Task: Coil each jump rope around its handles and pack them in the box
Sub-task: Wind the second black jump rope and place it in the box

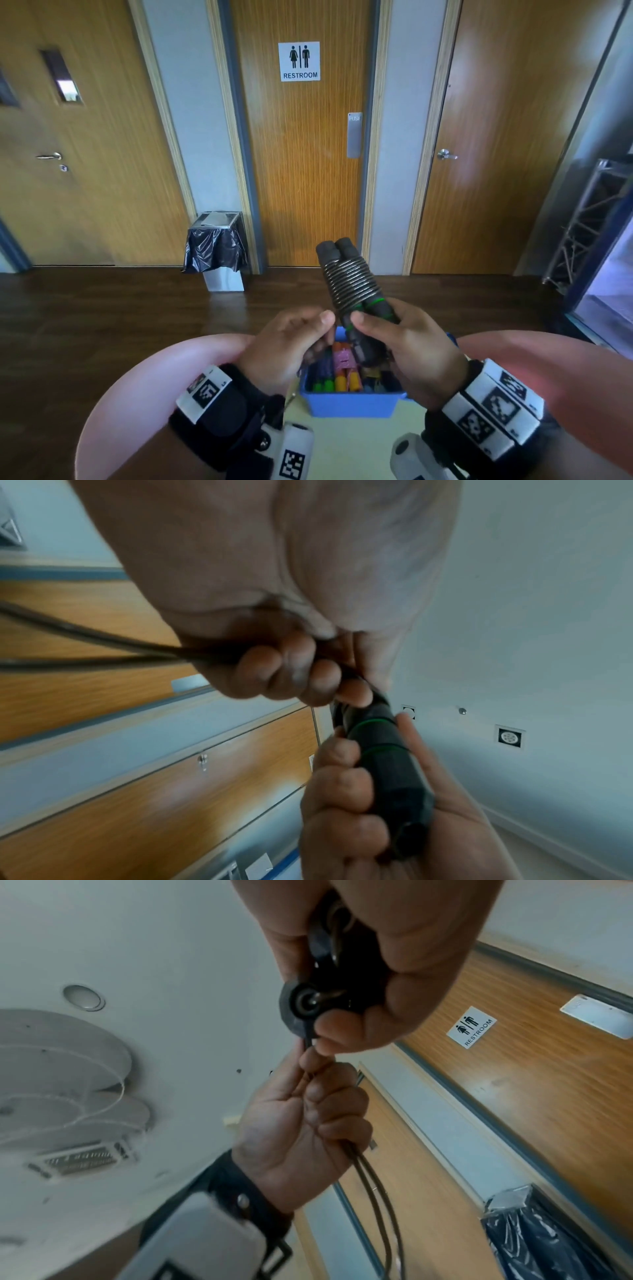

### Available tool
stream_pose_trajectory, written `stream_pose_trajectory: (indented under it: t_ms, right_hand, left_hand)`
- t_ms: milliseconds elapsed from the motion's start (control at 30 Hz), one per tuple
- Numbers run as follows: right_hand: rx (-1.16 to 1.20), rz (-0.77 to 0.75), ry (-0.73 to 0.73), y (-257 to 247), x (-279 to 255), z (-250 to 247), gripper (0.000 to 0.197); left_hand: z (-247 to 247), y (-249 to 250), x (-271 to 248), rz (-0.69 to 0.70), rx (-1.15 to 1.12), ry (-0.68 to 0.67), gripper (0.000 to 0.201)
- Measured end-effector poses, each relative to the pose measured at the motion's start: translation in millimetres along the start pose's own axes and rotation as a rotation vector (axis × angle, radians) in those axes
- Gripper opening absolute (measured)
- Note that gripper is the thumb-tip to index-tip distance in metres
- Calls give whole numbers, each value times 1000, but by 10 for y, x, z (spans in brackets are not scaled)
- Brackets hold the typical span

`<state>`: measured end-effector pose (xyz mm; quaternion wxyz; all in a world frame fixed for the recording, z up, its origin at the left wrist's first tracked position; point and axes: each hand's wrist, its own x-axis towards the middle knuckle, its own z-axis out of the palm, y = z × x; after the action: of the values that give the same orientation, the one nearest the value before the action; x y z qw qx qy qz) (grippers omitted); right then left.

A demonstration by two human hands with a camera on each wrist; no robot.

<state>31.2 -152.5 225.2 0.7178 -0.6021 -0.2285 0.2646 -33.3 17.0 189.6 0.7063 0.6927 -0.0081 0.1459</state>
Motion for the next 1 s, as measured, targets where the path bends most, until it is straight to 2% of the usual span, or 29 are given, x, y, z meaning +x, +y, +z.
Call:
stream_pose_trajectory:
  t_ms: [100, 200, 300, 400, 467, 533, 600, 633, 700, 767, 833, 900, 1000]
  right_hand:
    - [59, 8, 4, 26, -23, 43, 41]
    - [125, 25, -39, 23, -54, 93, 43]
    - [227, 102, -169, 12, -94, 110, 44]
    - [333, 178, -331, 12, -116, 115, 47]
    - [351, 240, -384, 23, -113, 116, 54]
    - [372, 310, -413, 32, -114, 119, 59]
    - [405, 359, -439, 43, -117, 120, 53]
    - [422, 364, -442, 45, -120, 120, 51]
    - [438, 324, -402, 44, -112, 105, 50]
    - [410, 237, -334, 36, -93, 65, 48]
    - [357, 158, -286, 31, -77, 6, 45]
    - [325, 130, -248, 40, -81, -43, 42]
    - [321, 110, -207, 78, -106, -60, 34]
  left_hand:
    - [-83, 10, -34, 53, -5, 3, 32]
    - [-86, -26, -63, 106, -65, -6, 41]
    - [-11, -132, -56, 88, -149, 6, 49]
    - [82, -171, -66, 78, -304, -94, 69]
    - [135, -140, -71, 79, -303, -115, 82]
    - [175, -132, -76, 112, -283, -109, 76]
    - [166, -111, -83, 130, -205, -74, 50]
    - [152, -65, -88, 131, -168, -79, 45]
    - [74, 36, -81, 108, -79, -78, 45]
    - [-48, 130, -72, 117, 177, 16, 43]
    - [-166, 186, -61, 232, 463, 60, 50]
    - [-211, 209, -98, 293, 558, 54, 56]
    - [-200, 200, -152, 327, 583, 87, 55]
